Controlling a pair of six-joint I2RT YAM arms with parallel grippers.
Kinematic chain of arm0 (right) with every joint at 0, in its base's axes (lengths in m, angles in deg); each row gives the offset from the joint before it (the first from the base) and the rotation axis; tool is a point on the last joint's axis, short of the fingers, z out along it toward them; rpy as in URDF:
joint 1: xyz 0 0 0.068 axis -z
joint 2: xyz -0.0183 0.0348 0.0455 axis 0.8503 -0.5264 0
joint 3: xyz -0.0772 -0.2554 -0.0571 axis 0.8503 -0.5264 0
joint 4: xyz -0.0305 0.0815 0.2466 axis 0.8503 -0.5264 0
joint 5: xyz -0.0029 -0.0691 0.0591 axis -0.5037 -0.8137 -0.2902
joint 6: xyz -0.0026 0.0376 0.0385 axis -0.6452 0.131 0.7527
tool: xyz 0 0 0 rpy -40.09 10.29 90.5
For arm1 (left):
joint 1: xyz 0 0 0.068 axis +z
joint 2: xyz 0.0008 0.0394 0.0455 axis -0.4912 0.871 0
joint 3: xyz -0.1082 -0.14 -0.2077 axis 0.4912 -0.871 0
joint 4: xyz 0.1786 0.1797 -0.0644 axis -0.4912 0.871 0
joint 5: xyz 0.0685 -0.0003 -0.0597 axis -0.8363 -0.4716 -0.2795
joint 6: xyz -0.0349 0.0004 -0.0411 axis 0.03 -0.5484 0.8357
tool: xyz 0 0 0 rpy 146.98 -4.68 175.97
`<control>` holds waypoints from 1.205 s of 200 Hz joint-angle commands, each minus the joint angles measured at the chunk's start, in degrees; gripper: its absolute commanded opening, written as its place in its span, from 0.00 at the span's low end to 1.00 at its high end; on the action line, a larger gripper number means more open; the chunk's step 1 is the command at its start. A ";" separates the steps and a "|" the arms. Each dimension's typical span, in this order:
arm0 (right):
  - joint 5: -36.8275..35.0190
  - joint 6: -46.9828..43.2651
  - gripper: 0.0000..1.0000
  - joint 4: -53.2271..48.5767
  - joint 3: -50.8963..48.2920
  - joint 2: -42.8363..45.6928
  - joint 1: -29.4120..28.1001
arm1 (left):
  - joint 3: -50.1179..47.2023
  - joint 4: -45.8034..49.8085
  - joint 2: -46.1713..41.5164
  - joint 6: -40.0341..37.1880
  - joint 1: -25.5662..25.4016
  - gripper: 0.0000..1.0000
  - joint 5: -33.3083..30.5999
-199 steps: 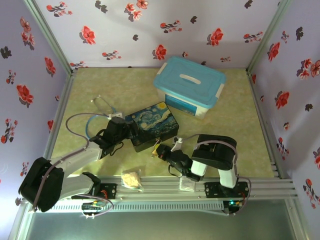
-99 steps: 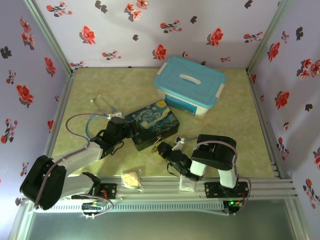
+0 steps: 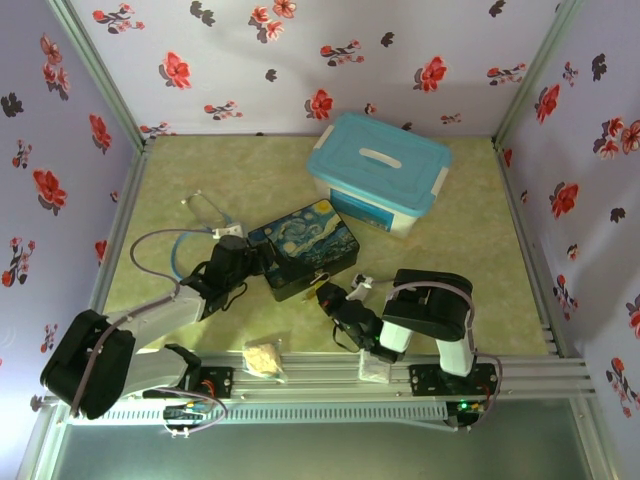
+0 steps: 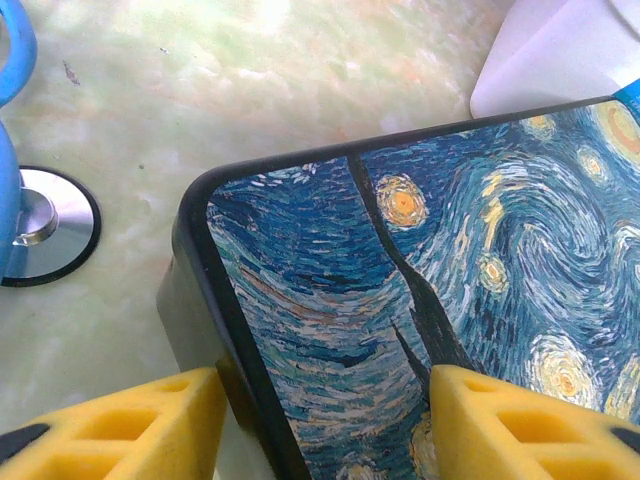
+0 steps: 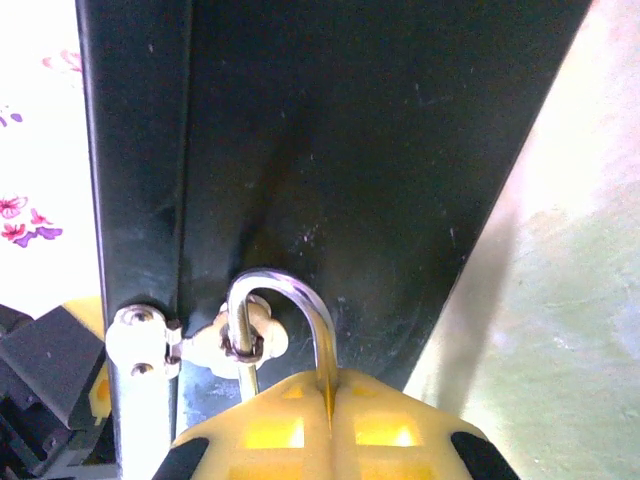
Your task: Unlock the padlock with the key
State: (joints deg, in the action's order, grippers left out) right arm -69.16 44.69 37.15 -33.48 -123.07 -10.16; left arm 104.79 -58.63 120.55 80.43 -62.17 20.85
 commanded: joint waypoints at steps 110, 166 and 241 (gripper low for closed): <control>-4.39 -2.36 0.00 -0.51 -4.55 3.91 4.70 | -3.53 12.29 2.00 -2.38 3.13 0.51 -2.09; -4.49 -6.58 0.00 -2.57 -7.51 6.98 4.94 | -1.23 10.56 2.76 -2.97 4.04 0.53 0.50; 1.37 -19.18 0.00 -63.19 -2.88 45.73 9.87 | 3.97 7.84 8.21 -4.63 5.15 0.56 2.62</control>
State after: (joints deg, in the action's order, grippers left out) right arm -69.75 33.79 3.36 -40.19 -88.39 -2.40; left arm 108.90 -58.89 125.42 78.95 -57.87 23.41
